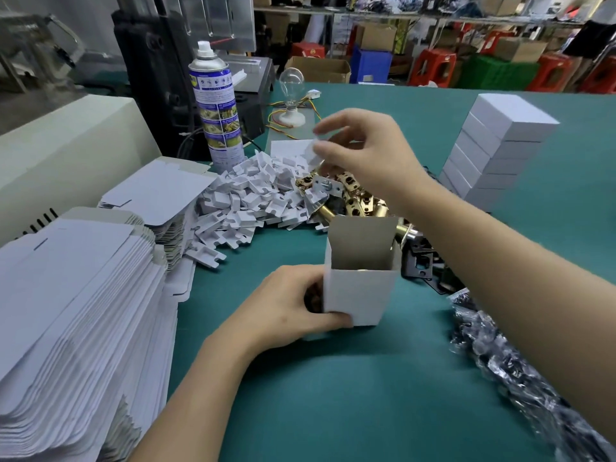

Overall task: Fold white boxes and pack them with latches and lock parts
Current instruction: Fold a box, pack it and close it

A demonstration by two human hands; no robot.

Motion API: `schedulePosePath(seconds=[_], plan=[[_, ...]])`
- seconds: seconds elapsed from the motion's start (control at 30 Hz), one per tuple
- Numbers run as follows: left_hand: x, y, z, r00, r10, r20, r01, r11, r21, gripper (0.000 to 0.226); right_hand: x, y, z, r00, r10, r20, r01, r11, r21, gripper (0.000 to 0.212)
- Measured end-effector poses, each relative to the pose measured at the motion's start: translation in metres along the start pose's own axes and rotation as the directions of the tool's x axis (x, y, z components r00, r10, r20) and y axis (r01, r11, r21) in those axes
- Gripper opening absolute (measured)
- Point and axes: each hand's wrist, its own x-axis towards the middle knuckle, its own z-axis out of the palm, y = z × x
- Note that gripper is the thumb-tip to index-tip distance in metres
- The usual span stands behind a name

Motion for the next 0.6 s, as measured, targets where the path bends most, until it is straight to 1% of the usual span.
schedulePosePath(seconds=[0.03,0.1,0.17,0.23,0.3,0.37,0.43,0.5,0.6], plan=[[0.0,0.0,0.0,1.0,-0.005,-0.002,0.005,1.0,-0.019,0.043,-0.005,-0.002,-0.006,0.999,0.049,-0.002,-0.048,0.992,0.115,0.021],[0.0,0.0,0.0,0.999,-0.028,-0.027,0.027,0.999,-0.042,0.051,-0.016,-0.008,-0.019,0.993,0.116,0.012,-0.113,0.936,0.333,0.021],[0.001,0.0,-0.001,0.997,-0.053,-0.058,0.052,0.998,-0.027,0.055,-0.026,-0.016,-0.031,0.99,0.135,0.029,-0.133,0.882,0.451,0.028],[0.001,0.001,-0.001,0.996,-0.06,-0.073,0.059,0.998,-0.012,0.053,-0.038,-0.022,-0.041,0.991,0.128,0.05,-0.136,0.862,0.488,0.036],[0.0,0.002,-0.001,0.995,-0.061,-0.076,0.06,0.998,-0.016,0.052,-0.051,-0.027,-0.046,0.994,0.093,0.062,-0.111,0.908,0.404,0.033],[0.0,0.002,-0.001,0.996,-0.059,-0.072,0.057,0.998,-0.023,0.052,-0.062,-0.031,-0.049,0.997,0.045,0.066,-0.059,0.97,0.235,0.022],[-0.001,0.002,-0.001,0.996,-0.057,-0.067,0.056,0.998,-0.017,0.053,-0.071,-0.033,-0.05,0.998,0.011,0.068,-0.016,0.997,0.072,0.011],[0.0,0.002,-0.002,0.996,-0.056,-0.065,0.056,0.998,-0.007,0.053,-0.077,-0.032,-0.049,0.998,-0.026,0.06,0.031,0.996,-0.085,0.008],[0.0,0.002,-0.002,0.997,-0.036,-0.068,0.037,0.999,0.008,0.054,-0.085,-0.03,-0.046,0.99,-0.121,0.066,0.136,0.939,-0.315,0.014]])
